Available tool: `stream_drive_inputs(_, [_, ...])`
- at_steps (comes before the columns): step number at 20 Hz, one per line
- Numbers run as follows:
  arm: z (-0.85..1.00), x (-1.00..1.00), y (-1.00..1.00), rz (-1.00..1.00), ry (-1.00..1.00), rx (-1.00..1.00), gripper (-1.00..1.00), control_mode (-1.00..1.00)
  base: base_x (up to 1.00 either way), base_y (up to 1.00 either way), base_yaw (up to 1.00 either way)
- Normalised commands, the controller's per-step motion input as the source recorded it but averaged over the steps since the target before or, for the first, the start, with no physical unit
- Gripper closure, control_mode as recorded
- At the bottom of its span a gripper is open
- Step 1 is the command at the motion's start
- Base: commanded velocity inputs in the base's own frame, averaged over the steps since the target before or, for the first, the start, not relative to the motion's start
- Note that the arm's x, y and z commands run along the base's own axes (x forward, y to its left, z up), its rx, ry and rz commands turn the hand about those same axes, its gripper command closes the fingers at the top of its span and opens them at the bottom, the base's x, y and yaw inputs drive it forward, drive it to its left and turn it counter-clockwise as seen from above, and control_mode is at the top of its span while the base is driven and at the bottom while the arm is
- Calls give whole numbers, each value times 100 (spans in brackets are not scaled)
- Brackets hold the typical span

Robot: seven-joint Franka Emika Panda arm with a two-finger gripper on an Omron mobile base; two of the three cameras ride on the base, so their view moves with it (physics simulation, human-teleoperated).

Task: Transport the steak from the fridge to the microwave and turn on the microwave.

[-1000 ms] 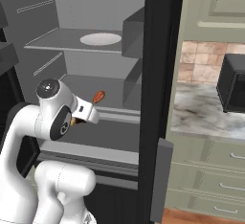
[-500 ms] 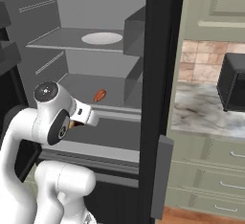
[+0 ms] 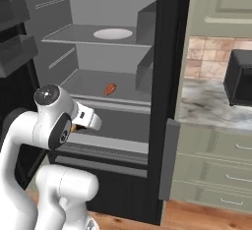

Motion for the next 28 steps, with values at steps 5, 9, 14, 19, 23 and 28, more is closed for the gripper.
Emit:
stream_drive_inputs(5, [0,0,0,0,0,0,100,100,-48,0,5])
stream_drive_inputs(9, [0,0,0,0,0,0,100,100,-45,3,8])
stream_drive_inputs(14, [0,0,0,0,0,0,100,100,-48,10,11])
stream_drive_inputs(19, [0,0,0,0,0,0,100,100,-52,21,13])
stream_drive_inputs(23, [0,0,0,0,0,0,100,100,-49,32,13])
stream_drive_inputs(28, [0,0,0,0,0,0,100,100,-40,42,12])
